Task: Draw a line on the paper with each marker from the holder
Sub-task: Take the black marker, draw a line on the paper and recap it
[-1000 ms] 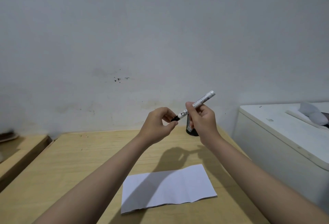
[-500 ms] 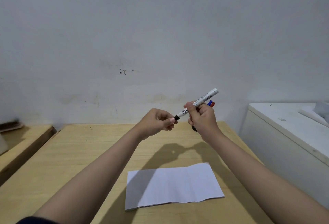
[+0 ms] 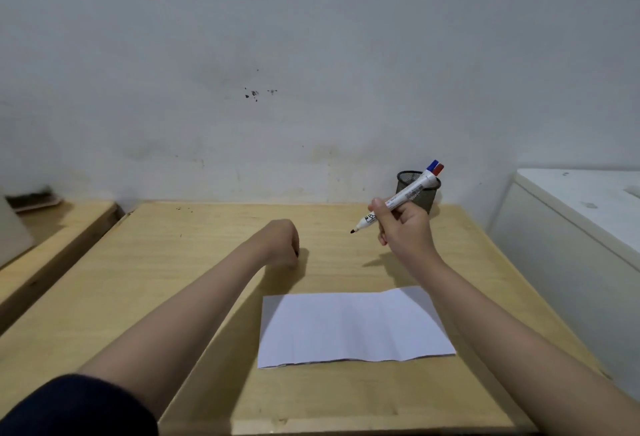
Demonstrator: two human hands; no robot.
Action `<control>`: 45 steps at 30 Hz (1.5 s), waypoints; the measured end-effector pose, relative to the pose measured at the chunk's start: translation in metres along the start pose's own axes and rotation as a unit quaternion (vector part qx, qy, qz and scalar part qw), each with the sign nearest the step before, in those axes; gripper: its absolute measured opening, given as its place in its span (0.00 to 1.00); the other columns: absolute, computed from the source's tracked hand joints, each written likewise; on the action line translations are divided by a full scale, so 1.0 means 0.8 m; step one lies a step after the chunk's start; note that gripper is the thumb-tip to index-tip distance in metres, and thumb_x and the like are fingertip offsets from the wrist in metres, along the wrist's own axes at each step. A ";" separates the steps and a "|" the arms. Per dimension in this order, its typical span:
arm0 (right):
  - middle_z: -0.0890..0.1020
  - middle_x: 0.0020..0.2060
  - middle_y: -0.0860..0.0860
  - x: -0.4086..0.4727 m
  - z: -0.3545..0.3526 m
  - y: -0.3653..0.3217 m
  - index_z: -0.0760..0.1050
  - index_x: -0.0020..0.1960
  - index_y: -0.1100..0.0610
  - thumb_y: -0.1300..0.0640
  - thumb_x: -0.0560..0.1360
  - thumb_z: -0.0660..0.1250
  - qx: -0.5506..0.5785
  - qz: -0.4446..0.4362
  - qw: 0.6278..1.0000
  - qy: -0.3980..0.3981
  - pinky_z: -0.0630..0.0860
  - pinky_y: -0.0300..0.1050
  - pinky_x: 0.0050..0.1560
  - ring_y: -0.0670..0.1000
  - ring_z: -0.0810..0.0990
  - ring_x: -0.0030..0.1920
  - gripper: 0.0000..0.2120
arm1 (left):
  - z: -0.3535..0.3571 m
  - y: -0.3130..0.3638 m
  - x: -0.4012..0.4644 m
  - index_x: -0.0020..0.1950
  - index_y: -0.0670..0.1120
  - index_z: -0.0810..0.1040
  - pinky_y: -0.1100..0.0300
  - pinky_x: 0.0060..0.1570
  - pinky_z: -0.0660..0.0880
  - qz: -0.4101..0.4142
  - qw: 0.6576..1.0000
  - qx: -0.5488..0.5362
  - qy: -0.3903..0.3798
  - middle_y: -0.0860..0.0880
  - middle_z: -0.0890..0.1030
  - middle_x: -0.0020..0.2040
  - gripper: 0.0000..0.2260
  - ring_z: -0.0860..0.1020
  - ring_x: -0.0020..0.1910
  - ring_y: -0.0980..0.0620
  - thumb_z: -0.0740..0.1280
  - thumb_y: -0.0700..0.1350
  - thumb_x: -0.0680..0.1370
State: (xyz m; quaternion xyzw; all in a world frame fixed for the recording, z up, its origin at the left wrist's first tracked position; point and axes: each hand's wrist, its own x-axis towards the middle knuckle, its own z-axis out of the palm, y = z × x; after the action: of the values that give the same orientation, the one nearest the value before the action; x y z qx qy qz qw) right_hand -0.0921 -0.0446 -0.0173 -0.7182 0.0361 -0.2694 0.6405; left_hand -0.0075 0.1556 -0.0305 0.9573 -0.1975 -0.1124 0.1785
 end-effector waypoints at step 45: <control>0.79 0.27 0.58 -0.108 0.134 0.044 0.71 0.35 0.65 0.57 0.71 0.72 0.004 0.166 0.981 -0.100 0.71 0.39 0.22 0.53 0.78 0.28 0.15 | 0.064 -0.097 -0.136 0.47 0.63 0.81 0.55 0.53 0.58 0.020 0.975 -0.126 0.184 0.56 0.72 0.46 0.23 0.70 0.52 0.56 0.64 0.69 0.57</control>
State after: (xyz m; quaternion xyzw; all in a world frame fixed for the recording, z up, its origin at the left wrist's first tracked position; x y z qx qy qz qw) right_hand -0.1092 0.0804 -0.0833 -0.7228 0.0898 -0.0865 0.6797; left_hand -0.0937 0.2526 -0.0912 0.9274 -0.1643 0.0455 0.3331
